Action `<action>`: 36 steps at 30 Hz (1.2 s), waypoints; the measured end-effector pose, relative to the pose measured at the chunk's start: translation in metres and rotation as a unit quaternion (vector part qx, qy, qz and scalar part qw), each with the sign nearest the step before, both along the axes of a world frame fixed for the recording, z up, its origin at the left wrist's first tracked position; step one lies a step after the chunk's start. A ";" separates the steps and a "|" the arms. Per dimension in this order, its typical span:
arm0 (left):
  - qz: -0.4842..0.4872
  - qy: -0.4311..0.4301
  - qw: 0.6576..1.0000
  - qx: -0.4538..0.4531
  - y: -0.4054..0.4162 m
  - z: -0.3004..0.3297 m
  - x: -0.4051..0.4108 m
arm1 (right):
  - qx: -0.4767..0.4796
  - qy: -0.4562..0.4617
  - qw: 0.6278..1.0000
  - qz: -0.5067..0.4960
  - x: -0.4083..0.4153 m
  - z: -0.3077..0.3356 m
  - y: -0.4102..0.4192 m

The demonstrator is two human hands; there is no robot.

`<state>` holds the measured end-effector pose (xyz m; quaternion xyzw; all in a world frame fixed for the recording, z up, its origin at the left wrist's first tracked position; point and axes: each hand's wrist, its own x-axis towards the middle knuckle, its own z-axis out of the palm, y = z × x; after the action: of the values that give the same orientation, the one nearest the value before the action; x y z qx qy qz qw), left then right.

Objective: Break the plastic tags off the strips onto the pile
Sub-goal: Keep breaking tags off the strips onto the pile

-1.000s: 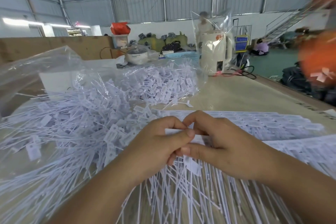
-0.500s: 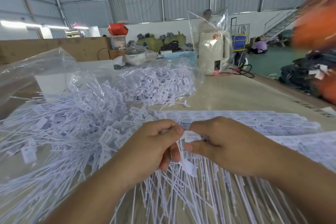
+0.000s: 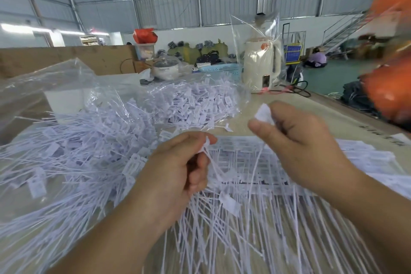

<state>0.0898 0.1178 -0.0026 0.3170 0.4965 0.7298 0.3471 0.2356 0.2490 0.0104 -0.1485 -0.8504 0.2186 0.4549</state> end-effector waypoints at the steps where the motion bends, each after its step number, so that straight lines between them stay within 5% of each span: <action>1: -0.007 0.029 0.999 -0.018 0.000 -0.001 0.001 | 0.009 -0.032 0.999 0.024 0.000 -0.001 -0.002; 5: -0.032 0.111 0.991 -0.066 0.001 -0.009 0.007 | 0.061 -0.174 0.976 0.113 -0.007 -0.013 -0.015; 13: -0.027 0.260 0.956 -0.132 -0.003 -0.007 0.004 | 0.064 -0.265 0.954 0.124 -0.009 -0.015 -0.021; 16: -0.052 0.253 0.958 -0.126 -0.005 -0.002 0.008 | 0.078 -0.292 0.945 0.126 -0.011 -0.017 -0.025; 29: -0.089 0.279 0.937 -0.192 -0.005 -0.005 0.001 | 0.066 -0.286 0.949 0.117 -0.014 -0.022 -0.021; 36: -0.017 0.280 0.953 -0.116 -0.005 -0.001 -0.009 | 0.066 -0.263 0.958 0.090 -0.006 -0.014 -0.007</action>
<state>0.0813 0.1129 -0.0037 0.4744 0.6496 0.5429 0.2413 0.2293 0.2421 -0.0033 -0.0934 -0.9623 0.1558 0.2025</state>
